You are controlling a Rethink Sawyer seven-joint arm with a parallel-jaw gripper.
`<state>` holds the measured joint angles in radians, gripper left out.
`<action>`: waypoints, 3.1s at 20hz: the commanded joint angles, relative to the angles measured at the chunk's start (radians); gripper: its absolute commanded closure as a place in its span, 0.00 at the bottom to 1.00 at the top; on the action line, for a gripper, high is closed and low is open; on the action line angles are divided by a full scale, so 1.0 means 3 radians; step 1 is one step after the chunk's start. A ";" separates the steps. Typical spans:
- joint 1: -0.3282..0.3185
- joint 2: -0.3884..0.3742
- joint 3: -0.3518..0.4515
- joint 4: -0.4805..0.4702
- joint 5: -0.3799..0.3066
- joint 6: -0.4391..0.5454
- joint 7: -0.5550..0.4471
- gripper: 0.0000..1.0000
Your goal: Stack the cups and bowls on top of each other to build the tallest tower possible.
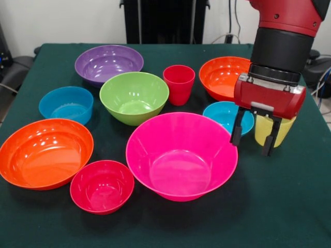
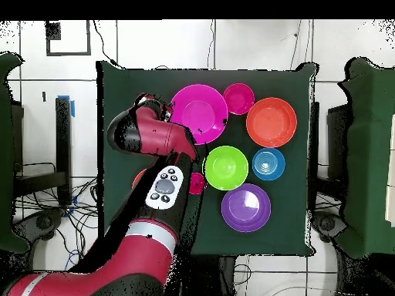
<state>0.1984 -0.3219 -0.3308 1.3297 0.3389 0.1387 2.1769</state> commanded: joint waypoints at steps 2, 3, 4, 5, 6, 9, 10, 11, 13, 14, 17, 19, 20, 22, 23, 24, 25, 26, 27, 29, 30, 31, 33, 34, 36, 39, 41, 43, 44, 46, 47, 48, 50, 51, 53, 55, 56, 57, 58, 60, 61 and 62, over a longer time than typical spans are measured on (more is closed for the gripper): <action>-0.0018 0.0066 0.0232 -0.0033 -0.0296 0.0377 0.0003 0.00; -0.0020 0.0058 0.0239 -0.0022 -0.0299 0.0367 0.0004 0.00; -0.0027 0.0043 0.0252 -0.0005 -0.0300 0.0358 0.0003 0.00; -0.0032 0.0031 0.0266 0.0009 -0.0301 0.0355 0.0003 0.00; -0.0036 0.0017 0.0274 0.0012 -0.0301 0.0374 -0.0004 0.00; -0.0046 0.0010 0.0273 0.0015 -0.0317 0.0392 -0.0030 0.00; -0.0057 0.0017 0.0281 0.0016 -0.0327 0.0372 -0.0041 0.00; -0.0073 0.0005 0.0302 0.0050 -0.0346 0.0329 -0.0050 0.00; -0.0092 -0.0012 0.0318 0.0087 -0.0373 0.0295 -0.0064 0.00; -0.0097 -0.0021 0.0321 0.0098 -0.0386 0.0297 -0.0067 0.00; -0.0097 -0.0036 0.0316 0.0107 -0.0419 0.0311 -0.0058 0.00; -0.0092 -0.0035 0.0299 0.0102 -0.0452 0.0313 -0.0047 0.00; -0.0099 -0.0045 0.0300 0.0110 -0.0479 0.0310 -0.0054 0.00; -0.0126 -0.0070 0.0314 0.0130 -0.0537 0.0304 -0.0082 0.00; -0.0148 -0.0083 0.0335 0.0149 -0.0567 0.0290 -0.0095 0.00; -0.0165 -0.0094 0.0349 0.0159 -0.0591 0.0284 -0.0103 0.00; -0.0181 -0.0104 0.0364 0.0169 -0.0615 0.0278 -0.0111 0.00; -0.0190 -0.0107 0.0371 0.0166 -0.0632 0.0280 -0.0107 0.00; -0.0192 -0.0115 0.0372 0.0173 -0.0649 0.0277 -0.0098 0.00; -0.0177 -0.0108 0.0352 0.0164 -0.0665 0.0280 -0.0065 0.00; -0.0172 -0.0104 0.0344 0.0155 -0.0672 0.0285 -0.0052 0.00; -0.0170 -0.0106 0.0342 0.0156 -0.0687 0.0284 -0.0044 0.00; -0.0166 -0.0109 0.0336 0.0159 -0.0717 0.0282 -0.0028 0.00; -0.0171 -0.0109 0.0340 0.0158 -0.0733 0.0284 -0.0028 0.00; -0.0176 -0.0103 0.0340 0.0151 -0.0759 0.0290 -0.0027 0.00; -0.0161 -0.0070 0.0311 0.0111 -0.0775 0.0312 -0.0012 0.00; -0.0154 -0.0039 0.0305 0.0081 -0.0775 0.0324 -0.0002 0.00; -0.0148 -0.0016 0.0298 0.0059 -0.0772 0.0324 0.0001 0.00; -0.0146 -0.0006 0.0296 0.0050 -0.0770 0.0324 0.0003 0.00; -0.0134 0.0010 0.0291 0.0050 -0.0771 0.0318 0.0008 0.00; -0.0129 0.0017 0.0289 0.0053 -0.0772 0.0311 0.0012 0.00; -0.0128 0.0023 0.0289 0.0058 -0.0775 0.0301 0.0012 0.00; -0.0114 0.0026 0.0281 0.0088 -0.0781 0.0270 0.0026 0.00; -0.0108 0.0027 0.0275 0.0088 -0.0782 0.0274 0.0027 0.00; -0.0101 0.0033 0.0268 0.0083 -0.0782 0.0277 0.0027 0.00; -0.0103 0.0035 0.0273 0.0084 -0.0783 0.0280 0.0024 0.00; -0.0104 0.0033 0.0274 0.0089 -0.0785 0.0278 0.0023 0.00; -0.0102 0.0038 0.0272 0.0087 -0.0784 0.0278 0.0025 0.00; -0.0101 0.0042 0.0270 0.0085 -0.0783 0.0278 0.0026 0.00; -0.0097 0.0061 0.0265 0.0072 -0.0781 0.0281 0.0027 0.00; -0.0097 0.0069 0.0265 0.0064 -0.0780 0.0288 0.0025 0.00; -0.0095 0.0079 0.0261 0.0058 -0.0780 0.0293 0.0022 0.00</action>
<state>0.1653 -0.3525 -0.3307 1.3298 0.1862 0.1389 2.1769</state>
